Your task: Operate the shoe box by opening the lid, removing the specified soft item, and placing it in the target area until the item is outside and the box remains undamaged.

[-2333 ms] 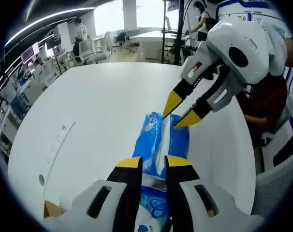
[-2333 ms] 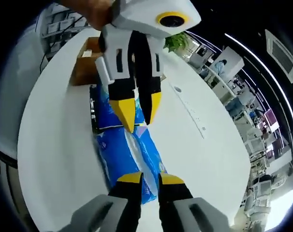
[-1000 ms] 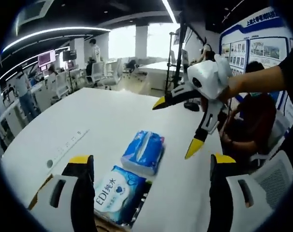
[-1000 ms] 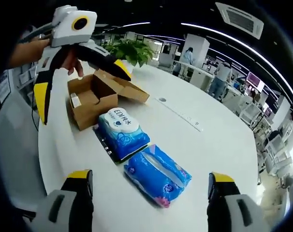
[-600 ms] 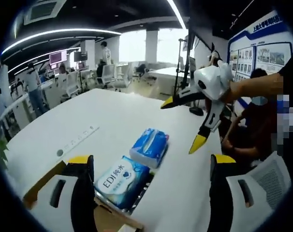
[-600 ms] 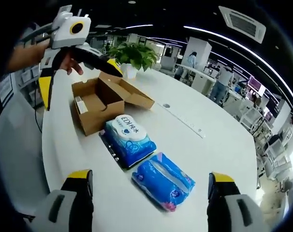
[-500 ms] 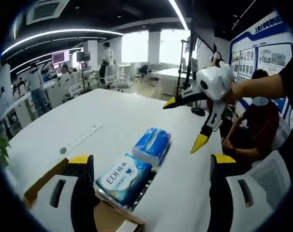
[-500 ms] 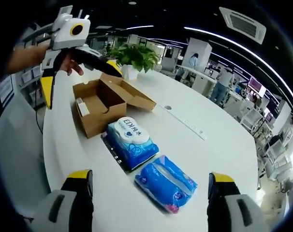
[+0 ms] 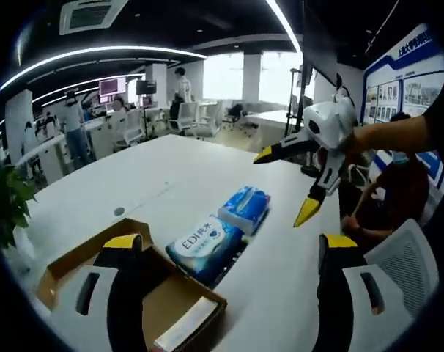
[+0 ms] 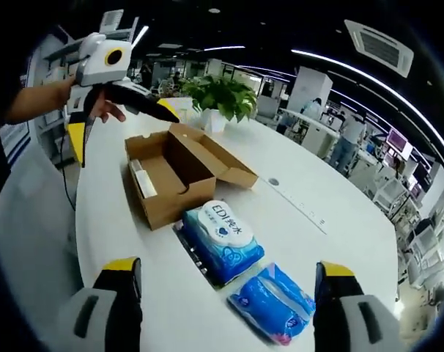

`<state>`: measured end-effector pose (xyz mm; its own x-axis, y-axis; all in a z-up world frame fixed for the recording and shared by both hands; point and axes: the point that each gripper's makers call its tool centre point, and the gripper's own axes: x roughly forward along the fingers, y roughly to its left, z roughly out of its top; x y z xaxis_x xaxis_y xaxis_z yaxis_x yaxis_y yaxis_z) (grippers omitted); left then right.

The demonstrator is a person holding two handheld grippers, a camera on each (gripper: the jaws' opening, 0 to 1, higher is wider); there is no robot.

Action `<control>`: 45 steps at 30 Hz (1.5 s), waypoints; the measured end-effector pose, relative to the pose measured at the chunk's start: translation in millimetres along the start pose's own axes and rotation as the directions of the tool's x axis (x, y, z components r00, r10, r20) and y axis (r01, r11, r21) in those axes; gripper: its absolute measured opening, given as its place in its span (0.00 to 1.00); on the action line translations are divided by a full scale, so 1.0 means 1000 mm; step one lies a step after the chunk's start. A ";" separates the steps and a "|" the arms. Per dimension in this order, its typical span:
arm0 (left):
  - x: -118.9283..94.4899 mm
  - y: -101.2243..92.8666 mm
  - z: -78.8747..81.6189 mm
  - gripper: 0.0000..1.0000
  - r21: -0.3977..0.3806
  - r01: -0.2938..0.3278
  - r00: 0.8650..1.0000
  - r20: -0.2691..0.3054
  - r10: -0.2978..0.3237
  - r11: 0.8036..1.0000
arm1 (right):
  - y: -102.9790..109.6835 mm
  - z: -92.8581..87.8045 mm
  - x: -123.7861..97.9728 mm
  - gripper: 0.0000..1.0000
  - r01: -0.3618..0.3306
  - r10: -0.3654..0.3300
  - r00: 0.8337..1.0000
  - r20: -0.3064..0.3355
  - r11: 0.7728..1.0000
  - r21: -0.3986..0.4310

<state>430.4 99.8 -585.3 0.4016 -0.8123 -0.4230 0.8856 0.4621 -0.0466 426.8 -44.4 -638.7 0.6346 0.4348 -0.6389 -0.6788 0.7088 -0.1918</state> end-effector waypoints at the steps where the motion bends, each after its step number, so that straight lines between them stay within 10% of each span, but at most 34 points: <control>1: -0.005 0.003 -0.002 0.99 -0.005 -0.008 1.000 0.001 0.008 1.000 | 0.004 0.004 0.003 0.99 -0.004 0.004 1.000 0.000 1.000 -0.002; 21: -0.087 0.039 -0.039 0.99 -0.074 -0.134 0.990 0.023 0.136 0.988 | 0.057 0.072 0.035 0.81 -0.111 0.119 0.989 0.082 0.989 -0.096; 45: -0.144 0.031 -0.082 0.99 -0.110 -0.232 0.972 0.022 0.235 0.967 | 0.111 0.096 0.104 0.59 -0.337 0.344 0.939 -0.013 0.908 -0.249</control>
<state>380.6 259.9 -599.8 0.6036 -0.6883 -0.4025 0.7375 0.6738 -0.0463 453.1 132.6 -654.3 0.3572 0.6451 -0.6755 -0.9220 0.3592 -0.1445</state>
